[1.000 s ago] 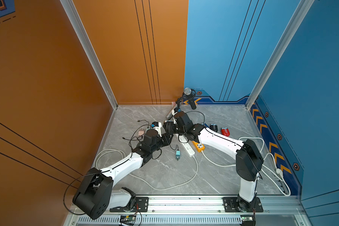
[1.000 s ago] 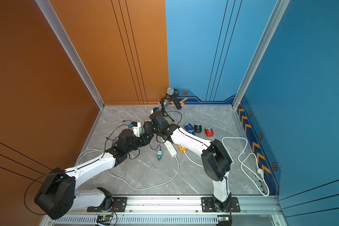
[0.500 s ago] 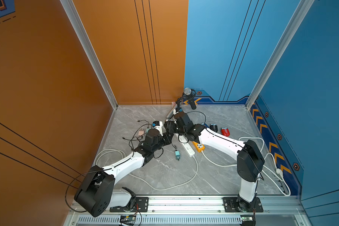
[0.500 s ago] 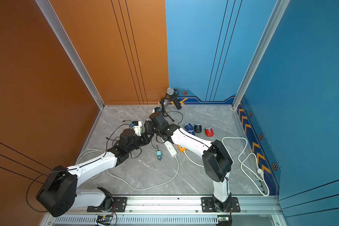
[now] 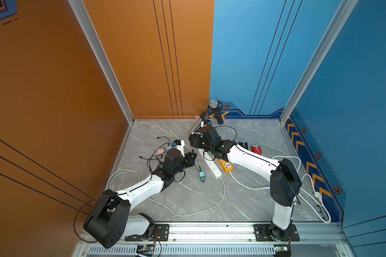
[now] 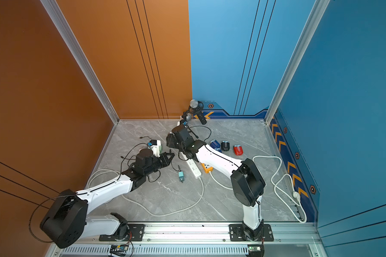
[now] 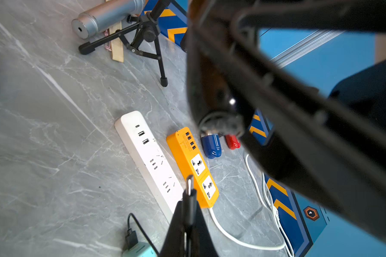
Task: Unplug the electric shaver
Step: Remove the charging cable from the electric shaver, then place the electric shaver at the center of the board, then place the charging cable at the center of the board.
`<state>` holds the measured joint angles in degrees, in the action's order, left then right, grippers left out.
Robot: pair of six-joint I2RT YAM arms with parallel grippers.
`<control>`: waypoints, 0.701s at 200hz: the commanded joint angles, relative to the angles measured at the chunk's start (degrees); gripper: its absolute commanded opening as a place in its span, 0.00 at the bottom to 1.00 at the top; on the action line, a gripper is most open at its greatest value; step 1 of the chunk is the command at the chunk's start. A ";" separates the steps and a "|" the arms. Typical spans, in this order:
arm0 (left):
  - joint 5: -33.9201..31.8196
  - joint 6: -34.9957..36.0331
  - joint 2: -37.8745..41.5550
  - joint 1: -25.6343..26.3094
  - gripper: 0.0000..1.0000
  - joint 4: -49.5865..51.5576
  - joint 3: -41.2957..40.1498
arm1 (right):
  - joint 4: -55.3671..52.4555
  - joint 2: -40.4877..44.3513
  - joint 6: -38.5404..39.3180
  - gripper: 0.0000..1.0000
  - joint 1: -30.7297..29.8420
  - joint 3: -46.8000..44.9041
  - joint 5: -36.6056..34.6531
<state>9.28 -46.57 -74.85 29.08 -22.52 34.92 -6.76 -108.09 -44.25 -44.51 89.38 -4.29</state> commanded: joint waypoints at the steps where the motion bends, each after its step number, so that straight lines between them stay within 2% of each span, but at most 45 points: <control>1: 0.84 0.41 1.61 0.70 0.00 0.81 -1.12 | 2.82 0.23 -1.20 0.36 0.83 1.41 -2.21; 63: -1.44 -0.09 0.24 0.23 0.00 1.41 -1.55 | -0.66 1.63 2.79 0.35 2.10 0.28 -2.21; 104: -2.72 2.45 -4.25 -0.15 0.00 11.63 2.86 | -6.37 3.89 9.40 0.36 2.42 -0.40 -1.92; 140: -6.58 4.99 -5.63 -0.34 0.00 20.81 6.22 | -12.07 8.14 16.23 0.37 3.86 -3.54 -4.09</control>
<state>6.68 -44.51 -80.01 29.21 -10.20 38.06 -13.69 -105.36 -34.41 -41.93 87.83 -5.45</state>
